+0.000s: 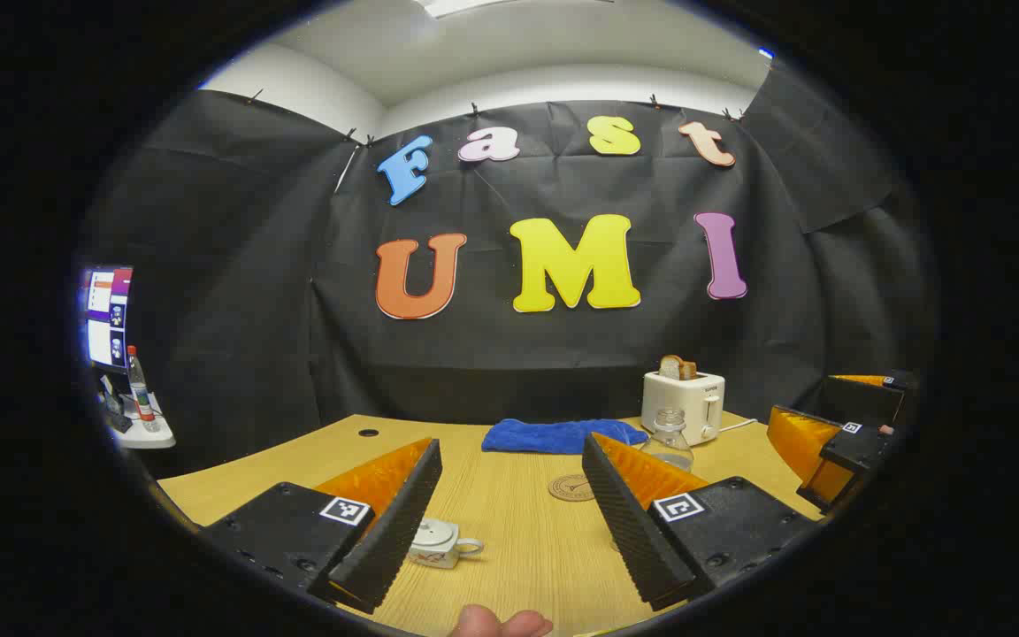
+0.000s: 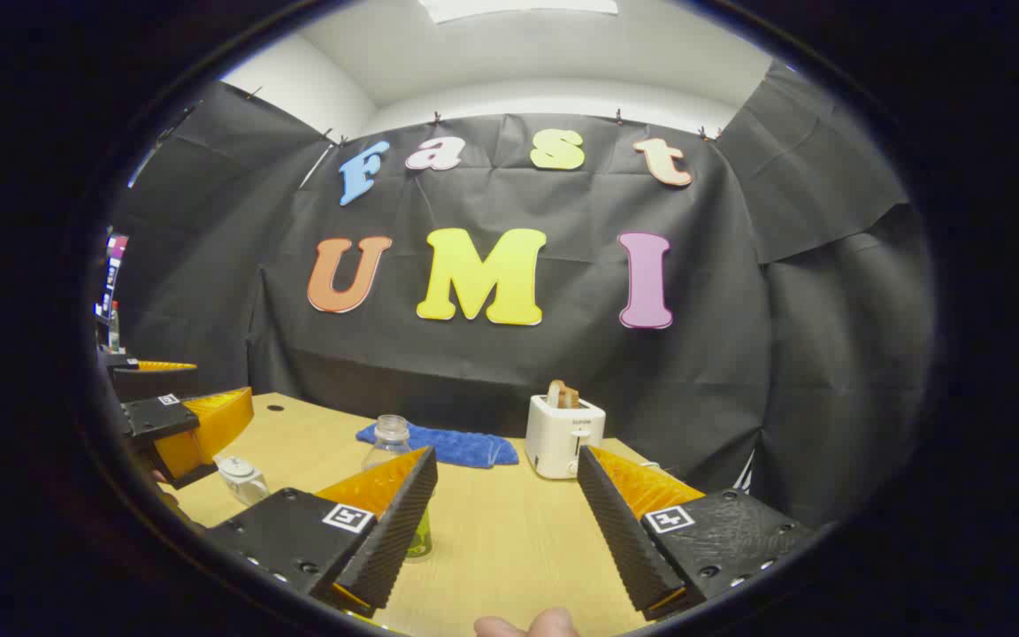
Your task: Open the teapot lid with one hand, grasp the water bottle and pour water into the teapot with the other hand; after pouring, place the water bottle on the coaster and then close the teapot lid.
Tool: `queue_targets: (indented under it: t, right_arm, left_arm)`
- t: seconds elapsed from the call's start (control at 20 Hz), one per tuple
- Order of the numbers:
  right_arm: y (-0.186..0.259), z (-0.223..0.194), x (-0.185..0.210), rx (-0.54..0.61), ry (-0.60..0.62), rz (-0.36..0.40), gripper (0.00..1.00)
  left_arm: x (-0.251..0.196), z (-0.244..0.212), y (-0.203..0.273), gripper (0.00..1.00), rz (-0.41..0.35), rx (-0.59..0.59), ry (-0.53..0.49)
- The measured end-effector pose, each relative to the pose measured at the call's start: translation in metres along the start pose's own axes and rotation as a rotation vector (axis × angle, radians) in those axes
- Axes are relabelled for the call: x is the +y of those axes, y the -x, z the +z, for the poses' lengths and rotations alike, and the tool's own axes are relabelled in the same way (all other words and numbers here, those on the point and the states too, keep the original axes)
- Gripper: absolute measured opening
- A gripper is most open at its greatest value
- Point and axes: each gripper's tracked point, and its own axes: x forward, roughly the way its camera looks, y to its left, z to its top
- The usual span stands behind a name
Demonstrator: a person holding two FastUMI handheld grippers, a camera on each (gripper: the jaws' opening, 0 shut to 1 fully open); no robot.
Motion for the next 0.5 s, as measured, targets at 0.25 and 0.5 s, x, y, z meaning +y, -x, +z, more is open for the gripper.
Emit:
queue_targets:
  t: [0.25,0.5]
  right_arm:
    - [-0.0003,0.0006,-0.0022,-0.006,-0.008,-0.008,0.95]
    - [0.0009,0.0024,-0.0010,-0.010,-0.017,-0.005,0.95]
  left_arm:
    - [-0.0024,-0.0014,-0.0019,1.00,-0.001,-0.001,-0.004]
    - [-0.0065,-0.0051,-0.0025,1.00,-0.011,0.007,-0.020]
